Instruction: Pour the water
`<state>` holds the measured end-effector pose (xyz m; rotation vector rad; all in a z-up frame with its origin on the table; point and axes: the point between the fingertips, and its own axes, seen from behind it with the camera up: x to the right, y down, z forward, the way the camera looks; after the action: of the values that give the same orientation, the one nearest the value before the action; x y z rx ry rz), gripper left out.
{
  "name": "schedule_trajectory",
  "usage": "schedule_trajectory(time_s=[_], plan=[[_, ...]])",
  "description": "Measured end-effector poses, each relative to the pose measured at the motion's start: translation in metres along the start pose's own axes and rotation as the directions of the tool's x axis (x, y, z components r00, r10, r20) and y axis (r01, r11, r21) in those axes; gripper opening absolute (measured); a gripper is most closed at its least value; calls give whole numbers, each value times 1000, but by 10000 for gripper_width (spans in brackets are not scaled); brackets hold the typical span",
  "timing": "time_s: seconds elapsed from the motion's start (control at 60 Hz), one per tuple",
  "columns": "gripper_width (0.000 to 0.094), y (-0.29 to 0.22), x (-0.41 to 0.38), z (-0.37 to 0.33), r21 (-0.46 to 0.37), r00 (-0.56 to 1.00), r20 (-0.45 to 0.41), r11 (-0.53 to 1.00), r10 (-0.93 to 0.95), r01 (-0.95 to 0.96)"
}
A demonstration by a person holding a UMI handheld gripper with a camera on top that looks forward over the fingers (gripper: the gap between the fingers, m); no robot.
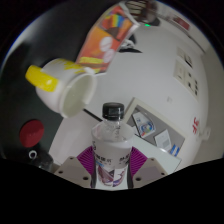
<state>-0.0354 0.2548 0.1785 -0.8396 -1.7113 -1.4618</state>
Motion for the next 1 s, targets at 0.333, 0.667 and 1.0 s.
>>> schedule_trajectory(time_s=[0.333, 0.667, 1.0], plan=[[401, 79, 68, -22, -7, 129, 53, 129, 990, -992], [399, 40, -63, -23, -207, -484, 25, -469, 875, -859], [404, -3, -131, -15, -231, -473, 37, -453, 880, -861]])
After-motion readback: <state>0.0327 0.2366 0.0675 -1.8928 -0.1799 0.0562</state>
